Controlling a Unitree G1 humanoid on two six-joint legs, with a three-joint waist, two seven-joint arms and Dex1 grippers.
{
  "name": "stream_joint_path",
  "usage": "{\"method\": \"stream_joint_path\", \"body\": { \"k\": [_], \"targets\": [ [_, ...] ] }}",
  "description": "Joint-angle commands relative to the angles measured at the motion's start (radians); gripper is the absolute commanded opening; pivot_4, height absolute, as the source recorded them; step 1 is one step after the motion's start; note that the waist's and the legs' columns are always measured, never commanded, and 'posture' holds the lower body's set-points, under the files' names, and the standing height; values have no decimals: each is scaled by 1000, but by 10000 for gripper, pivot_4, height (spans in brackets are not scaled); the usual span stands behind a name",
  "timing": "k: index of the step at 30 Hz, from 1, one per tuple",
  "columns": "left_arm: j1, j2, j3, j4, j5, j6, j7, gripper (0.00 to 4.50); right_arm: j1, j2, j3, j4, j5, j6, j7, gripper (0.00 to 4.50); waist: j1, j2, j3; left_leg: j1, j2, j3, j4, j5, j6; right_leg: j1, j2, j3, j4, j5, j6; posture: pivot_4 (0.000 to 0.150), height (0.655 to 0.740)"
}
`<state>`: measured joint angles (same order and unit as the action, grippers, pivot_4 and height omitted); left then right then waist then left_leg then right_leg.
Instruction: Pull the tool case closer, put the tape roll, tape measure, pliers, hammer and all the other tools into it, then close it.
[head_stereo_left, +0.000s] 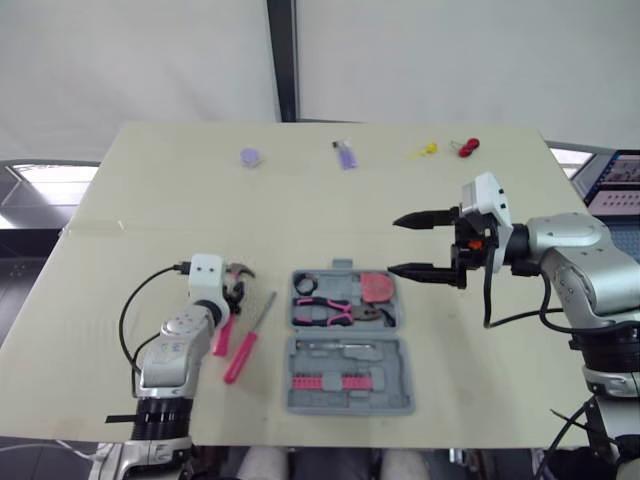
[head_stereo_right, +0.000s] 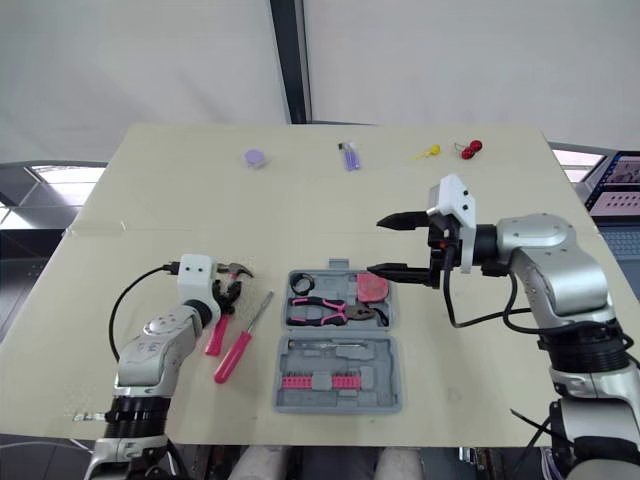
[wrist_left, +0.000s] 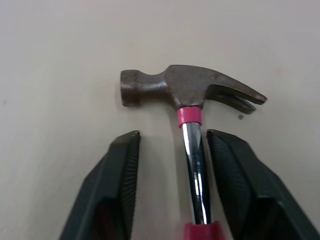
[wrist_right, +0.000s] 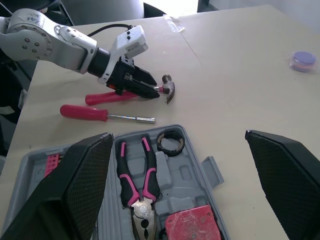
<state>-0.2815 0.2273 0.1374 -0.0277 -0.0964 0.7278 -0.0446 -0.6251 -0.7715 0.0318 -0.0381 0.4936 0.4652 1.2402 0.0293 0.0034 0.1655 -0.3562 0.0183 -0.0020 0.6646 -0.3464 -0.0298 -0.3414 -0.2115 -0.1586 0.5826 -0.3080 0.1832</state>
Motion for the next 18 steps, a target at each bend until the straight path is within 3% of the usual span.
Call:
{"method": "stream_joint_path", "body": {
  "k": [1, 2, 14, 18],
  "targets": [
    [-3, -15, -27, 42, 2, 4, -14, 4359, -10, 2, -12, -31, 12, 4, 5, 45000, 1, 0, 0, 0, 0, 0, 0, 0, 0, 0, 0, 0, 0, 0, 0, 1500, 7400],
    [-7, -16, -27, 48, 4, 1, -15, 508, -9, 2, -13, -33, 13, 6, 4, 45000, 1, 0, 0, 0, 0, 0, 0, 0, 0, 0, 0, 0, 0, 0, 0, 1500, 7400],
    [-13, -4, -26, 36, -1, -12, -46, 508, 5, 11, -24, -58, 24, 25, -16, 45000, 6, 0, 0, 0, 0, 0, 0, 0, 0, 0, 0, 0, 0, 0, 0, 1500, 7400],
    [-16, 113, -37, -137, -25, 7, -167, 508, 31, 2, -41, -101, 52, 46, -5, 45000, 0, -2, 2, -1, 0, 0, 0, 0, 0, -1, 0, 0, 0, 0, 0, 1500, 7400]
  ]
}}
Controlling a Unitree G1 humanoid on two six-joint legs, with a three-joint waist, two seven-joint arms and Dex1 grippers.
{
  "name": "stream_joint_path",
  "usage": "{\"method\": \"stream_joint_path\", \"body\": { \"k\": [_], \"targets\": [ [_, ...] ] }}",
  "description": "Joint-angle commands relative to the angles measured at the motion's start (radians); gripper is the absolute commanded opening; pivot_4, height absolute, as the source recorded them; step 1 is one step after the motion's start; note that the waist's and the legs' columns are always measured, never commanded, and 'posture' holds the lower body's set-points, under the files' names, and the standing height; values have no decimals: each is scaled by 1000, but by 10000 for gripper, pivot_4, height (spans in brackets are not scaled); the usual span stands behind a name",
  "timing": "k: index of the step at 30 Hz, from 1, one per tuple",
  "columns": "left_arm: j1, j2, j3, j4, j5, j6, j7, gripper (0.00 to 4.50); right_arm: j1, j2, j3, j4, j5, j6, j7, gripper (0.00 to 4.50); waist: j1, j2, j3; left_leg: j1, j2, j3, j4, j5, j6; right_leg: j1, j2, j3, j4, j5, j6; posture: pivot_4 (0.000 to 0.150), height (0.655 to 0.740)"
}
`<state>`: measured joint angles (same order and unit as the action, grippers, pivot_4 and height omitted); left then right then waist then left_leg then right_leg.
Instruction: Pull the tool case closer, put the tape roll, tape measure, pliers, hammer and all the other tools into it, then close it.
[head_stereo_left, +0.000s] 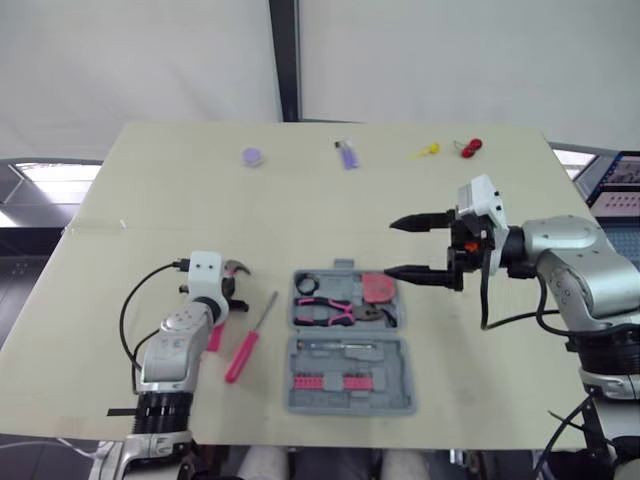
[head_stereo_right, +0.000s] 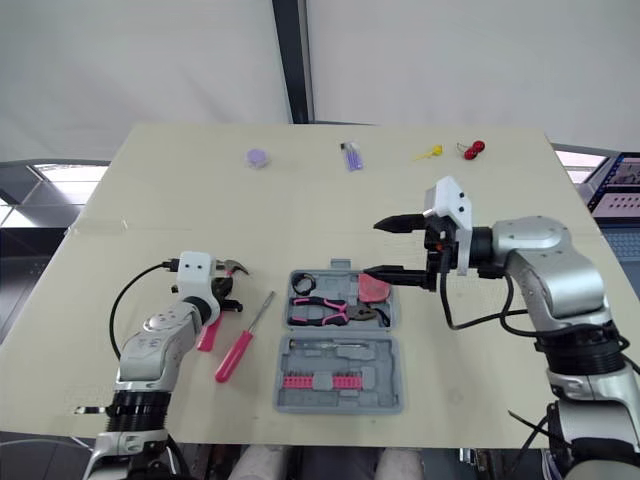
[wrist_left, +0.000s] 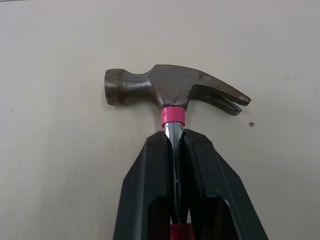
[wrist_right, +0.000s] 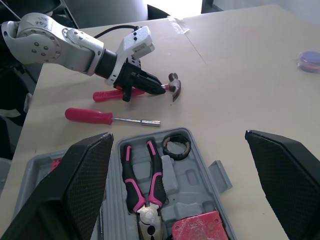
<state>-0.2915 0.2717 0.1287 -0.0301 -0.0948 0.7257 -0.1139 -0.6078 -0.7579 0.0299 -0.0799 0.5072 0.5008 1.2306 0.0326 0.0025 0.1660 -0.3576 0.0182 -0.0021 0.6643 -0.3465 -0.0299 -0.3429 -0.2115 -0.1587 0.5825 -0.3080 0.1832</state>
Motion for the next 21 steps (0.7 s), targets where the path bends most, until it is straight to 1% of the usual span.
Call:
{"method": "stream_joint_path", "body": {
  "k": [1, 3, 5, 7, 9, 11, 15, 18, 21],
  "targets": [
    [-7, 102, -34, -161, -34, 18, -133, 508, 22, -17, -41, -68, 44, 14, 11, 45000, -5, -2, 2, -1, 0, 0, 0, 0, 0, -1, 0, 0, 0, 0, 0, 1500, 7400],
    [-14, 182, -43, -206, -57, 33, -219, 508, 43, -37, -40, -88, 52, 17, 28, 45000, -9, -4, 3, -3, 0, 0, 0, 0, 0, -4, 0, 0, 0, 0, 0, 1500, 7400],
    [-43, 302, -66, -247, -92, 19, -367, 508, 66, -65, -41, -110, 60, 20, 51, 45000, -10, -3, 4, -4, 0, 0, 0, 0, 0, -4, 0, 0, 0, 0, 0, 1500, 7400],
    [-79, 382, -98, -263, -121, -4, -482, 508, 83, -84, -44, -123, 67, 21, 64, 45000, -10, -3, 4, -5, 0, 0, 0, 0, 0, -6, 0, 0, 0, 0, 0, 1500, 7400],
    [-142, 441, -152, -269, -150, -21, -600, 508, 108, -100, -41, -132, 63, 13, 73, 45000, -5, -3, 4, -7, 0, 0, 1, 0, 0, -6, 0, 0, 0, 0, 0, 1500, 7400],
    [-180, 464, -182, -271, -170, -17, -662, 508, 124, -108, -39, -138, 58, 7, 75, 45000, -4, -3, 4, -10, 0, 0, 2, 0, 0, -8, 0, 0, 0, 0, 0, 1500, 7400],
    [-263, 492, -327, -316, -199, 39, -808, 508, 165, -119, -51, -150, 54, 1, 68, 45000, -8, -3, 4, -11, 0, 0, 2, 0, 0, -10, 0, 0, 1, 0, 0, 1500, 7400],
    [-293, 485, -418, -351, -208, 94, -855, 508, 207, -130, -52, -155, 36, -18, 62, 45000, -12, -3, 4, -11, 0, 1, 1, 0, 0, -11, 0, 0, 1, 0, 0, 1500, 7400],
    [-352, 437, -531, -351, -171, 141, -849, 508, 259, -143, -63, -163, 31, -29, 55, 45000, -8, -3, 4, -12, 0, 1, 1, 0, 0, -12, 0, 0, 1, 0, 0, 1500, 7400]
  ]
}}
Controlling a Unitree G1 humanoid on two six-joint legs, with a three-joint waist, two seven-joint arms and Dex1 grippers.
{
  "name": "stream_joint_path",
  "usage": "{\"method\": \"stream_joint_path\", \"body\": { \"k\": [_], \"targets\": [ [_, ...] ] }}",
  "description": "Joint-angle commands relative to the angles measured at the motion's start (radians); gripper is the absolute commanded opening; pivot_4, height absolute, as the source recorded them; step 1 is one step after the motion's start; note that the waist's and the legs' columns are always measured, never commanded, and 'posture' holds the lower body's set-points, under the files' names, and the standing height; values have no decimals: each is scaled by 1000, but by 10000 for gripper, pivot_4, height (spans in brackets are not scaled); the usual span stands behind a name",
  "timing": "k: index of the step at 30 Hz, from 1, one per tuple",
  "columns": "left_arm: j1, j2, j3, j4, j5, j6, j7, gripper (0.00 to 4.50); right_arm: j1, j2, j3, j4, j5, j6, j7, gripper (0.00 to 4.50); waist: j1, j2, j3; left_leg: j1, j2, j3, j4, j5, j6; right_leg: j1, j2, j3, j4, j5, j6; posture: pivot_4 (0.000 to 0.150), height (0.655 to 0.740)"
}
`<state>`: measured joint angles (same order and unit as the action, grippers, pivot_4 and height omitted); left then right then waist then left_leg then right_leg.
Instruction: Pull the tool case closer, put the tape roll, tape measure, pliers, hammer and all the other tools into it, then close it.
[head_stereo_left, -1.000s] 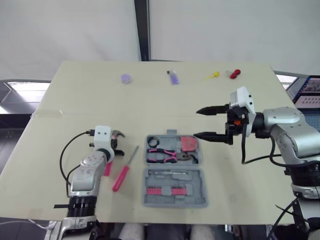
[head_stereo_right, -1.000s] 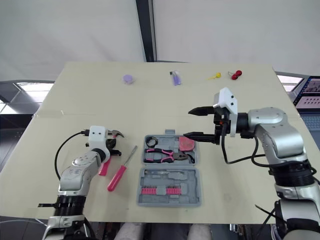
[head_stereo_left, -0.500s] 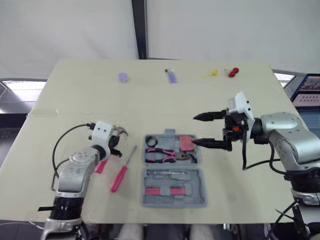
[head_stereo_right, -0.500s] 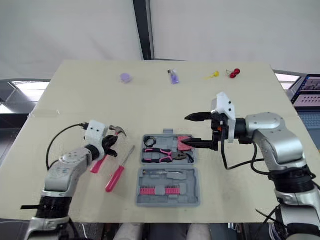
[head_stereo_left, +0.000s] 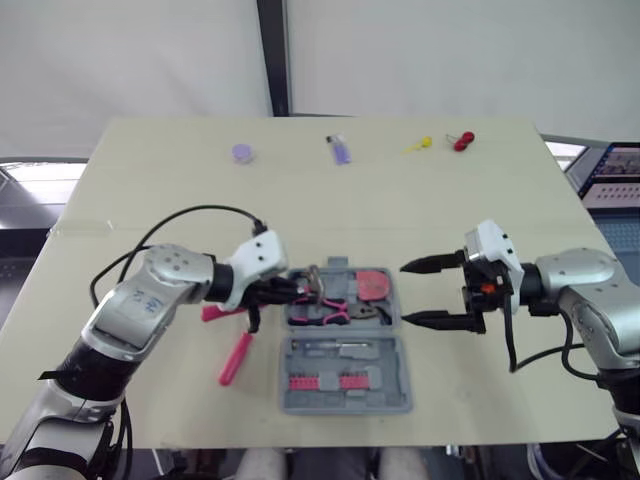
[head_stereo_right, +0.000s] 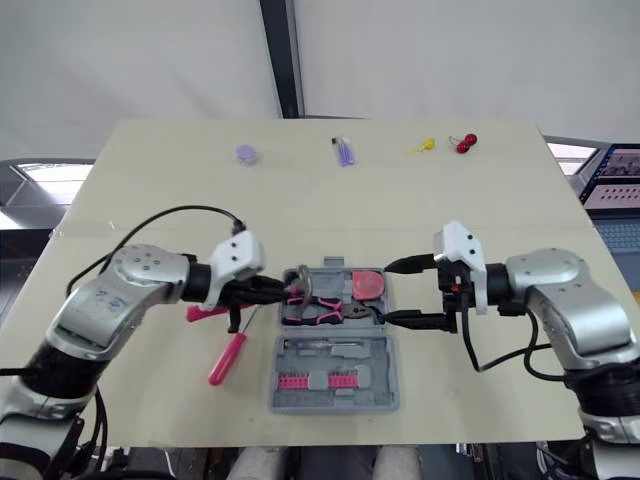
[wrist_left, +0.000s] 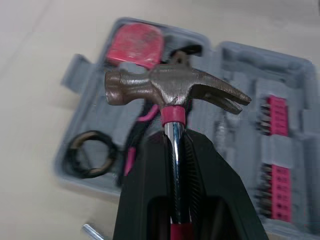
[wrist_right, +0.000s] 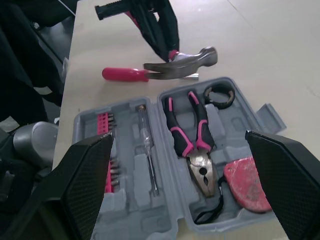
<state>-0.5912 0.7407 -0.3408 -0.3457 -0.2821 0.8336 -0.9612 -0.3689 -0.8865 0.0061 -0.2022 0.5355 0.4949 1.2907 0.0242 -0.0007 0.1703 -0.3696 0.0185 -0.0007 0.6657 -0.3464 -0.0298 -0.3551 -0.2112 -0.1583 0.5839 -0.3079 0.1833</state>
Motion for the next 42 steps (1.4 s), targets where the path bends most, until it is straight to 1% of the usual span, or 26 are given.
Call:
{"method": "stream_joint_path", "body": {
  "k": [1, 5, 7, 12, 17, 26, 42],
  "targets": [
    [-73, -52, -87, -30, 25, 51, 7, 508, 34, -17, -46, -50, 7, -20, -8, 45000, 4, -1, 0, 0, 0, 0, 0, 0, 0, 0, 0, 0, 0, 0, 0, 1500, 7400],
    [-149, -116, -190, -17, 75, 120, 44, 508, 100, -40, -66, -86, 12, -18, -4, 45000, 7, -1, 1, -1, 0, 0, 1, 0, 0, 0, 0, 0, 0, 0, 0, 1500, 7400],
    [-169, -143, -224, -29, 79, 157, 55, 508, 127, -49, -72, -99, 10, -22, -6, 45000, 6, -1, 1, -1, 0, 0, 1, 0, 0, 0, 0, 0, 0, 0, 0, 1500, 7400],
    [-183, -164, -302, -71, 83, 232, 67, 508, 162, -58, -90, -113, 8, -25, -18, 45000, 1, -1, 1, -1, 0, 0, 1, 0, 0, 0, 0, 0, 0, 0, 0, 1500, 7400],
    [-203, -190, -361, -99, 85, 285, 86, 508, 199, -79, -96, -100, -10, -52, -5, 45000, 9, -2, 1, -1, 0, 0, 2, 0, 0, 0, 0, 0, 0, 0, 0, 1500, 7400],
    [-244, -250, -414, -96, 84, 341, 123, 508, 218, -143, -93, -83, -5, -74, 43, 45000, 23, -2, 1, -1, 0, 0, 3, 0, 0, 0, 0, 1, 0, 0, 0, 1500, 7400],
    [-263, -332, -506, -26, 114, 323, 181, 508, 253, -192, -128, -115, 10, -50, 39, 45000, 28, -2, 1, -2, 0, 0, 4, 0, 1, 0, 0, 1, 1, 0, 0, 1500, 7400]
  ]
}}
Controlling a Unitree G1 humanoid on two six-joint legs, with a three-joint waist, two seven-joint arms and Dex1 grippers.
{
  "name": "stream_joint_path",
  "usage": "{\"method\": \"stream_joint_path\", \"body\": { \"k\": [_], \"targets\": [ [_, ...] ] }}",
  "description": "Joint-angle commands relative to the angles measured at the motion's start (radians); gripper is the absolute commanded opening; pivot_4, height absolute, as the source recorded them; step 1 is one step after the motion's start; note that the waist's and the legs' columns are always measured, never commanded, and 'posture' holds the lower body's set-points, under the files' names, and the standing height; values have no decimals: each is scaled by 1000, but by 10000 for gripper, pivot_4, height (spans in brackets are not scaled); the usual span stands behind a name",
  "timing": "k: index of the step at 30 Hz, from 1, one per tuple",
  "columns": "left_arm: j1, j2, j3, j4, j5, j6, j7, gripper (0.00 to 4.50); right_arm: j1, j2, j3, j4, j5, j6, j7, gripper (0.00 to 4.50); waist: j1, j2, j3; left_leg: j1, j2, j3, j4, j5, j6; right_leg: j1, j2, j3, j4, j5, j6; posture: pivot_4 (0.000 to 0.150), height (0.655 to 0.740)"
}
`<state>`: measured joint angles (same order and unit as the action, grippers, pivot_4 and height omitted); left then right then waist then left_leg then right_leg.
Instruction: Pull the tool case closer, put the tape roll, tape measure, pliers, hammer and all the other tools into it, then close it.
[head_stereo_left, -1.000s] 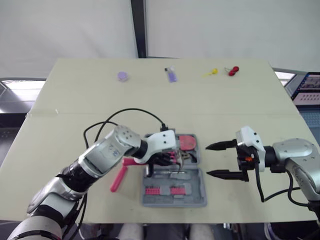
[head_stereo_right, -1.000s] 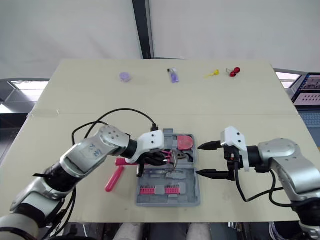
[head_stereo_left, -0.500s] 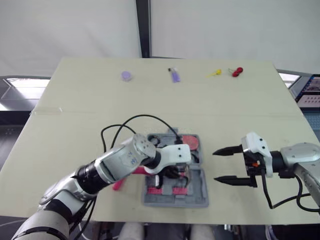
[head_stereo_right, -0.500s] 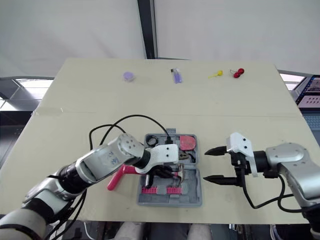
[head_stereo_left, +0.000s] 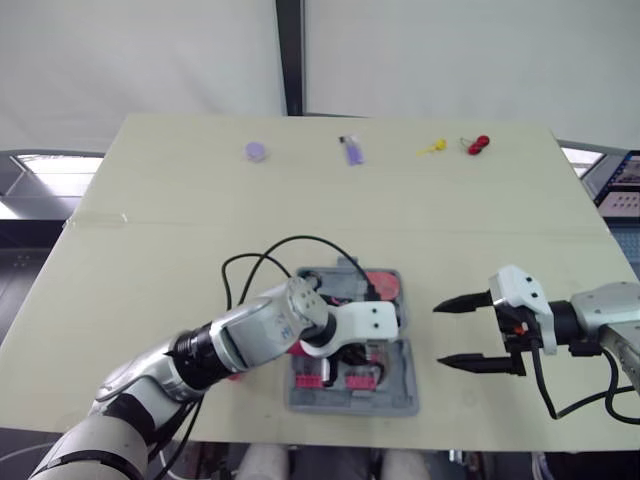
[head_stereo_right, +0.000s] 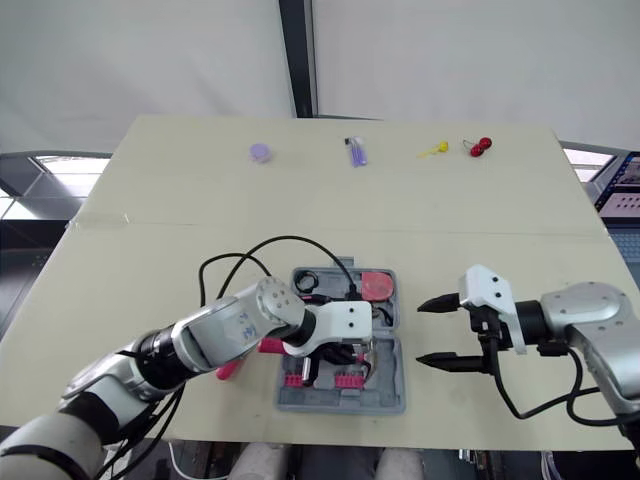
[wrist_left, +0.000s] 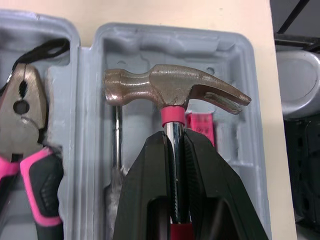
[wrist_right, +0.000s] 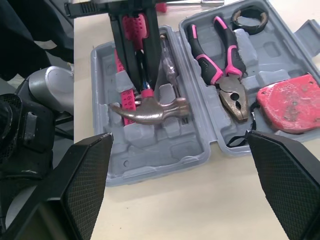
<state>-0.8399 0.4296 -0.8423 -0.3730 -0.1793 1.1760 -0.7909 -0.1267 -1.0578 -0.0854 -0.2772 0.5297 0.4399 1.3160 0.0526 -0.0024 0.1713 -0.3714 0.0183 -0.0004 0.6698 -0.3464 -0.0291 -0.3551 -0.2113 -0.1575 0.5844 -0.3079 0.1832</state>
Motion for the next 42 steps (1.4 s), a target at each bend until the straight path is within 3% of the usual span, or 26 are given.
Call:
{"method": "stream_joint_path", "body": {
  "k": [1, 42],
  "targets": [
    [-14, -27, -7, 9, 13, -23, 14, 508, 15, -24, -41, -41, 18, 8, 14, 45000, 0, 0, 0, 0, 0, 0, 0, 0, 0, 0, 0, 0, 0, 0, 0, 1500, 7400],
    [47, -138, -52, 165, 94, -128, 53, 508, 72, -33, -114, -72, 32, 38, 1, 45000, 1, 0, 0, -1, 0, 0, 4, -1, 1, 0, 0, 0, 2, 0, 0, 1500, 7400]
  ]
}}
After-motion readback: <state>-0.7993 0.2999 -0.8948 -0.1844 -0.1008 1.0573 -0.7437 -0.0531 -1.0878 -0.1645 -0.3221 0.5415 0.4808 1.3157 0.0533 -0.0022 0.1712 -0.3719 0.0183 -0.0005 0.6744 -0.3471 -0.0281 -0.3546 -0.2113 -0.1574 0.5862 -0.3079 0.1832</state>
